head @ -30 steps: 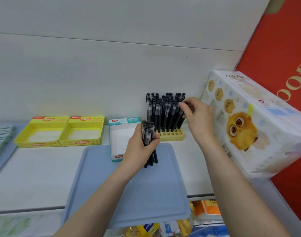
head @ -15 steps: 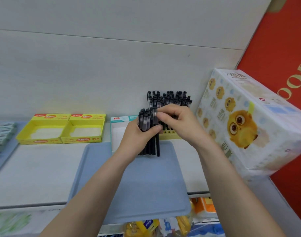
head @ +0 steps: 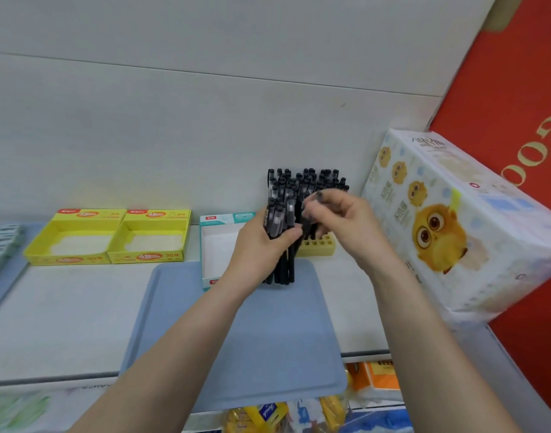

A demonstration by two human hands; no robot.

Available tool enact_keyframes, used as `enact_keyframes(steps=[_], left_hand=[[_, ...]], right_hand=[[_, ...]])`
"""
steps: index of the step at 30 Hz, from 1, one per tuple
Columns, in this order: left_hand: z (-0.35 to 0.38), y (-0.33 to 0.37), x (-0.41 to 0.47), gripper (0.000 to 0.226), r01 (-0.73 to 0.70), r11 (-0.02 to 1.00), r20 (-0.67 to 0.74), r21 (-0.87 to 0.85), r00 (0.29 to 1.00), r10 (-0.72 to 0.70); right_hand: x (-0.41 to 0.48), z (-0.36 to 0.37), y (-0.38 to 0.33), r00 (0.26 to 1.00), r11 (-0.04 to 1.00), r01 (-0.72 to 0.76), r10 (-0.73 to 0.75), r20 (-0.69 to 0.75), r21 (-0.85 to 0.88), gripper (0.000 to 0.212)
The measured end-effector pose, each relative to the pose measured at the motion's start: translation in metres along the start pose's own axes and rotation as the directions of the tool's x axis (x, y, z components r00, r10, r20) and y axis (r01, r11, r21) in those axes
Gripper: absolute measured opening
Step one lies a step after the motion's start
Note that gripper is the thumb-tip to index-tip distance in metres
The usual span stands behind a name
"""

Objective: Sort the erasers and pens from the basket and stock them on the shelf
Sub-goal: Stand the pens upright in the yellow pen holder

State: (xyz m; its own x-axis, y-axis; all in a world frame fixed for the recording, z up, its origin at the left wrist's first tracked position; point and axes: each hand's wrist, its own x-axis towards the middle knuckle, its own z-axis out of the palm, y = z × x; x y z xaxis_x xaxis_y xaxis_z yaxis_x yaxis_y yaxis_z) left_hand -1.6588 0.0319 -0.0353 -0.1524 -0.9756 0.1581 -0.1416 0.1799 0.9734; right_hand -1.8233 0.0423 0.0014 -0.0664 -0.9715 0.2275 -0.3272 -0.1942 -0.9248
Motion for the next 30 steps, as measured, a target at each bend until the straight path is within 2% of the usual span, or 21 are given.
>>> enact_keyframes(steps=[3, 5, 11, 15, 17, 19, 21, 23, 25, 26, 28, 30], left_hand=[[-0.007, -0.004, 0.001, 0.02, 0.045, 0.998, -0.063, -0.044, 0.997, -0.047], [-0.011, -0.005, 0.0, 0.024, 0.075, 0.994, -0.073, -0.079, 0.994, -0.081], [-0.013, -0.006, 0.001, 0.029, 0.083, 0.992, -0.048, -0.091, 0.995, -0.087], [-0.011, -0.005, 0.001, 0.02, 0.055, 0.998, -0.063, -0.038, 0.996, -0.057], [-0.009, -0.006, 0.0, 0.017, 0.039, 0.999, -0.053, -0.019, 0.998, -0.04], [-0.006, -0.008, -0.003, 0.017, 0.039, 0.999, -0.029, -0.003, 0.999, -0.039], [0.0, -0.01, -0.004, 0.018, 0.042, 0.999, -0.02, 0.019, 0.999, -0.042], [0.006, -0.01, -0.003, 0.019, 0.033, 0.999, -0.021, 0.035, 0.999, -0.033], [0.01, -0.01, -0.002, 0.02, 0.019, 0.998, -0.013, 0.062, 1.0, -0.018], [0.011, -0.011, -0.001, 0.02, 0.022, 0.997, -0.008, 0.07, 1.0, -0.022], [0.012, -0.014, -0.003, 0.018, 0.044, 0.997, -0.008, 0.068, 0.999, -0.044], [0.011, -0.016, -0.005, 0.015, 0.053, 0.996, -0.019, 0.073, 0.998, -0.051]], right_hand=[[0.009, -0.012, 0.013, 0.942, 0.961, 0.002, -0.095, -0.322, -0.277, 0.016], [0.015, -0.019, 0.025, 0.905, 0.922, -0.01, -0.157, -0.394, -0.388, 0.02], [0.029, -0.014, 0.046, 0.928, 0.919, -0.013, -0.136, -0.348, -0.395, 0.025], [0.032, -0.013, 0.053, 0.976, 0.846, 0.005, -0.12, -0.18, -0.534, 0.018], [0.031, -0.011, 0.052, 0.969, 0.817, -0.021, -0.124, -0.212, -0.576, 0.019], [0.025, -0.011, 0.042, 0.92, 0.819, -0.006, -0.22, -0.323, -0.574, 0.029], [0.013, -0.007, 0.024, 0.909, 0.856, 0.09, -0.279, -0.309, -0.509, 0.027], [0.001, 0.001, 0.01, 0.978, 0.931, 0.132, -0.179, -0.111, -0.342, 0.02], [-0.006, 0.007, 0.008, 0.996, 0.975, 0.093, -0.089, 0.031, -0.2, 0.015], [-0.006, 0.007, 0.01, 0.997, 0.982, 0.08, -0.079, 0.011, -0.173, 0.014], [-0.002, -0.001, 0.014, 0.981, 0.981, 0.056, -0.089, -0.171, -0.188, 0.016], [0.005, -0.017, 0.022, 0.903, 0.935, 0.033, -0.179, -0.39, -0.354, 0.02]])
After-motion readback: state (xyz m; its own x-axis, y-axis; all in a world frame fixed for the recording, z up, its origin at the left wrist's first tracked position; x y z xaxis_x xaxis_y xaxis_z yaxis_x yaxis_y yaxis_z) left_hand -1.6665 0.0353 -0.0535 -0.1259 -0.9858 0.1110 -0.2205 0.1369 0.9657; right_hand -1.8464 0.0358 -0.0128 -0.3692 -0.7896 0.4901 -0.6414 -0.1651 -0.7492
